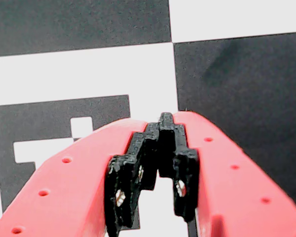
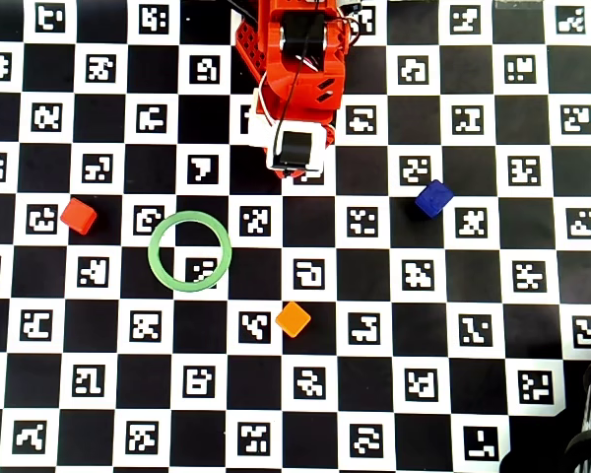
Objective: Grab the red cube then put it in the green circle then put the blue cube on top and finally the orange cube on top
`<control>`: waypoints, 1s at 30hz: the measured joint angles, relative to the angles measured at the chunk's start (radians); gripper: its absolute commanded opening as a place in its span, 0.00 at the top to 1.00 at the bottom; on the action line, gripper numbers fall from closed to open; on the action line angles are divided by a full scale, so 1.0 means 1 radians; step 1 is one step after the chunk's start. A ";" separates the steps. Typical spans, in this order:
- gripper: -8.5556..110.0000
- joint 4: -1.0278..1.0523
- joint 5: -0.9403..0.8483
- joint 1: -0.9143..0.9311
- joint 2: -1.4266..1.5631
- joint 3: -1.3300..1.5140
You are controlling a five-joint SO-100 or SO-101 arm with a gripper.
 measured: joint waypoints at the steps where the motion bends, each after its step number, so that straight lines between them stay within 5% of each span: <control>1: 0.97 0.000 0.000 0.000 0.000 0.000; 30: 0.97 0.000 0.103 0.011 -0.009 0.000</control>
